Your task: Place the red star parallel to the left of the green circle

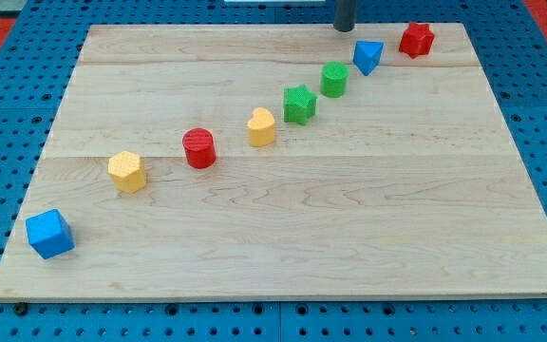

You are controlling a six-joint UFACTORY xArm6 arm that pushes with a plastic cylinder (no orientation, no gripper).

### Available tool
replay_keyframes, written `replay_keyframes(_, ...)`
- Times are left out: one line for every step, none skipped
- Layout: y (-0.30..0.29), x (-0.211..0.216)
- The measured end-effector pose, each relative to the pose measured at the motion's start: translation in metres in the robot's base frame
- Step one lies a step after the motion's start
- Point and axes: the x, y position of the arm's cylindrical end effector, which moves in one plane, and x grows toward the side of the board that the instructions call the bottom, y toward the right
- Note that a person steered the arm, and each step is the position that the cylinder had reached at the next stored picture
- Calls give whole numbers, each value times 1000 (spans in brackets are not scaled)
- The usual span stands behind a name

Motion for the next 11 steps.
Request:
replay_keyframes(16,1)
replay_keyframes(61,0)
replay_keyframes(74,0)
replay_keyframes(74,0)
replay_keyframes(77,0)
replay_keyframes(89,1)
replay_keyframes(111,0)
replay_keyframes(144,11)
replay_keyframes(146,40)
replay_keyframes(105,47)
replay_keyframes(109,31)
